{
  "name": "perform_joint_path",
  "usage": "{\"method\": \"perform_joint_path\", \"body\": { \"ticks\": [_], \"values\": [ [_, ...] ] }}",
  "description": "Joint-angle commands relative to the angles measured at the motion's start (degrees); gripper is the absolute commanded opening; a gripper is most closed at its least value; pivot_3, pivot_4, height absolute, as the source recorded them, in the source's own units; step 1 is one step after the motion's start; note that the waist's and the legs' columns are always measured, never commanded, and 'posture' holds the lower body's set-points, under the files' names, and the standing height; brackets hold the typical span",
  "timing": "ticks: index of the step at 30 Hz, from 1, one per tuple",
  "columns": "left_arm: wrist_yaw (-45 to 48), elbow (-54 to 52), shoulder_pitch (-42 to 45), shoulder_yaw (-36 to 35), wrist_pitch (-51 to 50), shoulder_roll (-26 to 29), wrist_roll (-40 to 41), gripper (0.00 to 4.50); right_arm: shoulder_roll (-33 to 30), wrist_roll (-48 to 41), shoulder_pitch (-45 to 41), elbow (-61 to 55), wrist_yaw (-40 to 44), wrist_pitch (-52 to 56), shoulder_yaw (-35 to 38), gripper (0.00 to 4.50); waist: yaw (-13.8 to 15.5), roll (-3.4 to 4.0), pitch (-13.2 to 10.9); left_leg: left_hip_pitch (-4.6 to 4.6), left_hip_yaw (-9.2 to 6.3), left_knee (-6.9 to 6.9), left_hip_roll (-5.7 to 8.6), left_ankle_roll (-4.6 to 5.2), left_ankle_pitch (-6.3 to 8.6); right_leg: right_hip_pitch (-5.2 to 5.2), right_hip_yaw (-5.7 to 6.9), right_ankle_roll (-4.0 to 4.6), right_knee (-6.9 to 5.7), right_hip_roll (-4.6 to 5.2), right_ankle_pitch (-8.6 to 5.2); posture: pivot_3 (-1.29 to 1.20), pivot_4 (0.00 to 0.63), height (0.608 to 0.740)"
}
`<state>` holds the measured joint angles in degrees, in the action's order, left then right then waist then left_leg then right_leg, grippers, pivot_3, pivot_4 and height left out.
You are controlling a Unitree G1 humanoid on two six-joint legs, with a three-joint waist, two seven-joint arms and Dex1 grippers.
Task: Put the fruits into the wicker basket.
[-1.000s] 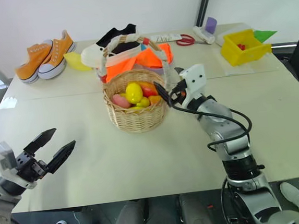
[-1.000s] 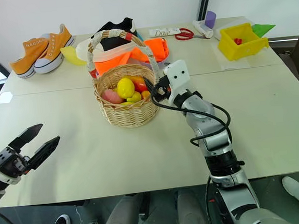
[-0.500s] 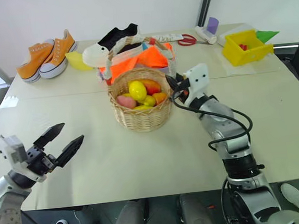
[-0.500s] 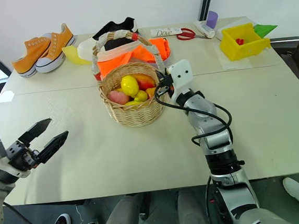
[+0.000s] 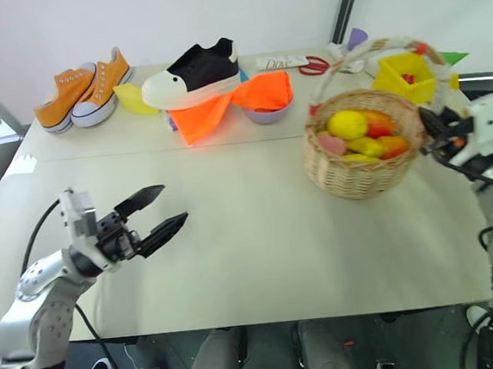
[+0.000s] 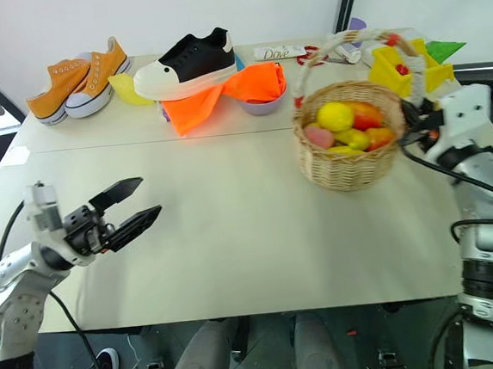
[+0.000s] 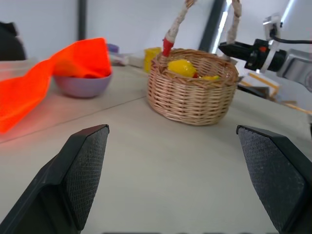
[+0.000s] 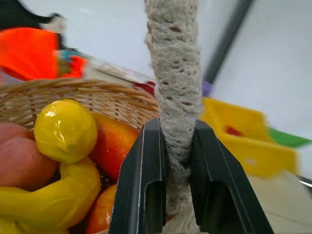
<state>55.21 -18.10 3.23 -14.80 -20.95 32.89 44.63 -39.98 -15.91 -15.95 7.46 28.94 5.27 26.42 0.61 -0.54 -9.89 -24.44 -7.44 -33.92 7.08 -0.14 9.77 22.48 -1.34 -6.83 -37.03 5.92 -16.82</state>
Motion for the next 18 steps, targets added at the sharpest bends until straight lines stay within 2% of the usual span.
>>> {"method": "perform_joint_path", "body": {
  "ticks": [1,6,8,10,14,15,18],
  "values": [
    [1.2,1.2,1.8,1.3,0.5,0.1,-0.8,4.5,-2.3,2.1,1.7,3.8,-1.5,-3.7,3.1,0.11,-0.1,0.06,0.0,0.0,0.02,0.0,0.0,0.0,0.0,0.0,-0.02,0.0,0.0,0.0,0.0,0.0,0.15,0.74],
    [2.3,3.1,3.3,3.0,1.0,-0.1,-1.7,4.5,-1.7,0.5,2.1,3.5,-4.7,-2.6,4.6,0.11,0.0,0.15,0.1,0.01,0.03,-0.03,-0.01,0.02,-0.01,-0.01,-0.04,0.0,-0.01,0.0,0.0,0.0,0.15,0.74],
    [2.5,3.4,3.5,3.1,1.1,-0.3,-1.9,4.5,-1.3,0.5,2.4,2.4,-5.4,-2.2,4.2,1.14,0.1,0.14,0.1,0.0,0.03,-0.05,-0.01,0.02,-0.01,-0.03,-0.04,0.0,0.01,0.0,0.0,0.0,0.15,0.74],
    [2.6,3.6,3.6,3.2,1.2,-0.4,-2.1,4.5,-0.9,0.3,2.4,1.7,-6.2,-1.6,4.2,1.91,0.1,0.15,0.1,-0.01,0.03,-0.05,-0.01,0.02,-0.01,-0.03,-0.03,0.01,0.03,0.01,0.0,0.0,0.15,0.74],
    [2.8,4.0,3.6,3.3,1.3,-0.6,-2.4,4.5,-0.1,0.5,2.2,-0.1,-8.9,0.1,4.3,4.05,-0.2,0.22,0.0,-0.02,0.03,-0.04,-0.02,0.02,-0.01,0.03,-0.04,0.01,-0.01,0.0,0.0,0.0,0.15,0.74],
    [2.7,4.0,3.5,3.3,1.2,-0.8,-2.4,4.5,0.3,0.8,2.3,-0.9,-10.4,0.8,4.4,4.45,-0.3,0.23,0.0,-0.02,0.03,-0.03,-0.02,0.02,-0.01,0.04,-0.05,0.0,-0.02,0.0,0.0,0.0,0.15,0.74],
    [2.0,4.2,3.6,3.7,1.6,-1.3,-3.3,4.5,4.0,0.2,2.4,-7.0,-17.5,4.1,6.3,4.45,-0.4,0.23,0.0,-0.02,0.02,-0.02,-0.04,0.01,-0.01,0.05,-0.05,0.01,-0.03,-0.01,0.0,0.0,0.15,0.74]
  ]
}}
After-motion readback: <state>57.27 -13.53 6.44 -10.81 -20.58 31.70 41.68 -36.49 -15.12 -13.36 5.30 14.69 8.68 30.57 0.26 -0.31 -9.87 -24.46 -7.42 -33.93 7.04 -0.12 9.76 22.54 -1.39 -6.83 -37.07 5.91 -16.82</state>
